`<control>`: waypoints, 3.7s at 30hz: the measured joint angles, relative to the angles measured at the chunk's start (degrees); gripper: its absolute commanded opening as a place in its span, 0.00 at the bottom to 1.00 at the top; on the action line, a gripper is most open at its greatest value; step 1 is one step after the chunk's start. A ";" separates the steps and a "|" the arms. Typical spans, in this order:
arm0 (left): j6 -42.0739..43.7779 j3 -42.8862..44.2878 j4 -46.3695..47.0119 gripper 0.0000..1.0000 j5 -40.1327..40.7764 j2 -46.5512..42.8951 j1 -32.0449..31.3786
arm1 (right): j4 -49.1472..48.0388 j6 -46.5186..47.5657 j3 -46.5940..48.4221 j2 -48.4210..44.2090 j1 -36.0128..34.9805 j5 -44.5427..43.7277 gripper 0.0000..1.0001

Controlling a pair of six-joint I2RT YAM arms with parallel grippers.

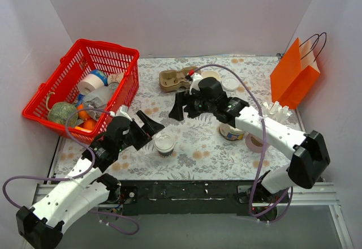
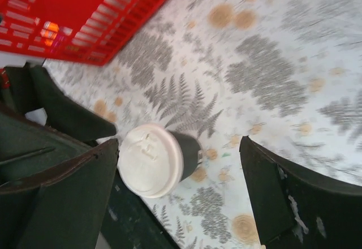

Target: Pack the takeout coffee

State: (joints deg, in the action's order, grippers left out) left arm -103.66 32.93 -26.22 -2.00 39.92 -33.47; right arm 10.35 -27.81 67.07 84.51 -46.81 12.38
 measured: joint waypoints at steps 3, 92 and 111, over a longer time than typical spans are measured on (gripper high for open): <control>1.60 3.28 -1.95 0.98 1.33 0.17 0.00 | 3.96 2.64 3.15 -3.78 2.25 -5.77 0.97; 13.68 10.10 -3.08 0.98 -2.91 10.60 0.00 | 28.89 32.70 39.60 16.52 52.06 -31.87 0.01; 13.81 10.10 -3.50 0.98 -2.34 9.68 0.00 | 13.75 33.75 25.38 -1.27 52.28 -23.93 0.01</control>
State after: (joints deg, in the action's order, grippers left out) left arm -89.84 43.03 -29.71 -4.34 49.60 -33.47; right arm 24.10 5.93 92.44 83.24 5.48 -11.55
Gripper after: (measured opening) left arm 0.981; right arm 0.023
